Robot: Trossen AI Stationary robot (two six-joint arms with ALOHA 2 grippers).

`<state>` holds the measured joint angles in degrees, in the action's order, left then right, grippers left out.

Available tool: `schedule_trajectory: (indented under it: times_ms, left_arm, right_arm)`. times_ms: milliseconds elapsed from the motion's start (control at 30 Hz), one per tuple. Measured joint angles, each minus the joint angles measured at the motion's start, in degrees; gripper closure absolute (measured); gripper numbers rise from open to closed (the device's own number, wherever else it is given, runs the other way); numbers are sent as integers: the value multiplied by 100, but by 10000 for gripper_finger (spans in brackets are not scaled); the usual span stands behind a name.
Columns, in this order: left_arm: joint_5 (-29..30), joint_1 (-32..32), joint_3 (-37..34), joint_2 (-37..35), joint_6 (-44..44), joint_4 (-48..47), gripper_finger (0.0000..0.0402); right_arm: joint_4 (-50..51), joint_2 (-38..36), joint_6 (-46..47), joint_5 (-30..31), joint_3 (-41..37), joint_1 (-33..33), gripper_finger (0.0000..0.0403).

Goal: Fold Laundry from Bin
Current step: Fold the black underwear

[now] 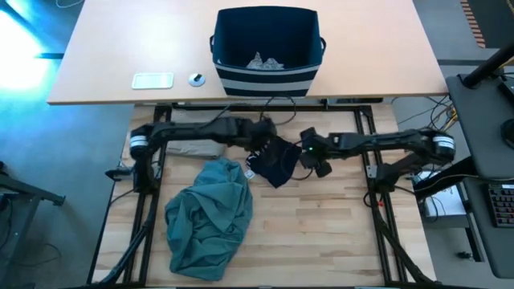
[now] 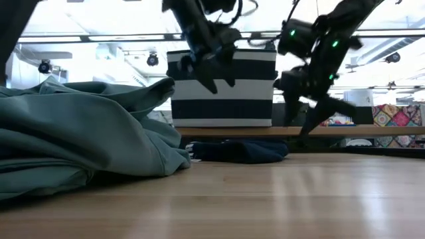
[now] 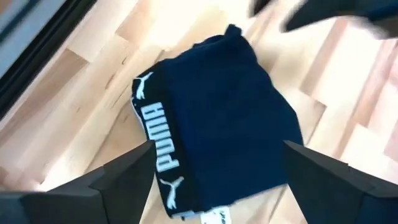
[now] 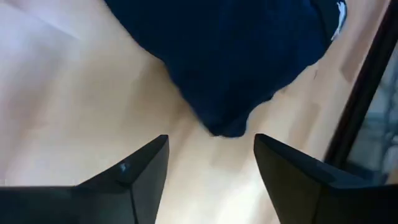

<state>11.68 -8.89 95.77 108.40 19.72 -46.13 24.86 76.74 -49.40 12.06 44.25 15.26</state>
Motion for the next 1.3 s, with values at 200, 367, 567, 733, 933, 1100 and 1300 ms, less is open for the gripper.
schedule_trajectory:
  times_ms: [200,367,567,733,933,1100,1300]
  left_arm:
    - [577,453,-932,-649,621,290,95]
    - [595,889,-2095,-1317,798,1433,104]
    - [815,1664,-3125,-1566,703,3006,107]
    - [1617,2150,-3230,-933,496,3505,107]
    - [2445,2186,-2881,373,222,3720,107]
    - [2416,2070,-2079,1377,-712,4077,107]
    - [2459,1965,-1260,2017,-568,4020,107]
  right_arm:
    - [-640,741,-1184,-127,-2,-21,170]
    - [-1512,1280,-1779,460,3,14,190]
    - [-1490,1636,-1738,559,46,14,241]
    - [-1069,1453,-522,373,228,43,321]
    - [461,1186,1056,-734,802,284,387]
    - [1026,1245,1604,-1019,938,384,389]
    - [1603,1256,2009,-1128,933,390,390]
